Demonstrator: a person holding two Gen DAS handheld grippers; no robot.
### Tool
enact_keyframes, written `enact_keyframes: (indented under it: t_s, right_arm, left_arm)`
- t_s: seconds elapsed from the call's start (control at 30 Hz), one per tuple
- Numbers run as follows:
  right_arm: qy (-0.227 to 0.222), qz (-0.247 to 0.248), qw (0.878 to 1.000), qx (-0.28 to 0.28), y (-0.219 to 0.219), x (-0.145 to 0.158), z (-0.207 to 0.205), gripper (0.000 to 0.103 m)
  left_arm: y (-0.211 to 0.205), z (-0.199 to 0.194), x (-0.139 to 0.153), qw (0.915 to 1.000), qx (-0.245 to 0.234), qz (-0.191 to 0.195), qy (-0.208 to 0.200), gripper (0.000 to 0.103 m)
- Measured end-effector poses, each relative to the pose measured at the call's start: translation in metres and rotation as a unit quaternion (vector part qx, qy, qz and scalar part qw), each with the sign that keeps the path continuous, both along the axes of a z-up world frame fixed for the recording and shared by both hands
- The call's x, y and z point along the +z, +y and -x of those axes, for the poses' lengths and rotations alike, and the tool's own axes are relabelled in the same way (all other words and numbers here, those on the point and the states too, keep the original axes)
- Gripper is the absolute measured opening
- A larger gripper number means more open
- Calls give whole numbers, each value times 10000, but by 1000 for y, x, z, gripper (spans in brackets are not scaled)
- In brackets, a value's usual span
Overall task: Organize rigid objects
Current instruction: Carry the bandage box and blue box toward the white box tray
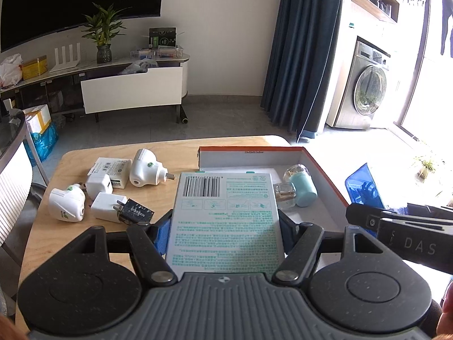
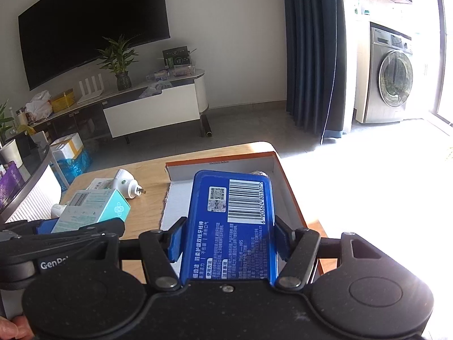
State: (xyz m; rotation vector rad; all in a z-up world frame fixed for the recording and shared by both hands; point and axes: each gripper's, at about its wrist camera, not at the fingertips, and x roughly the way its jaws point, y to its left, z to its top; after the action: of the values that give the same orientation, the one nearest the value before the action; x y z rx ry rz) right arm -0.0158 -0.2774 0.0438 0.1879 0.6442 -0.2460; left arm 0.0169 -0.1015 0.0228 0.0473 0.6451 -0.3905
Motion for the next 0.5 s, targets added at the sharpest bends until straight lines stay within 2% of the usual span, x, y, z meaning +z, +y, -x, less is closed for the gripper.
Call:
enact_keyframes:
  t_s: [0.5]
  right_arm:
    - [-41, -11, 9999, -136, -20, -7, -1, 74]
  left_arm:
    - [-22, -6, -6, 9998, -184, -77, 4, 72]
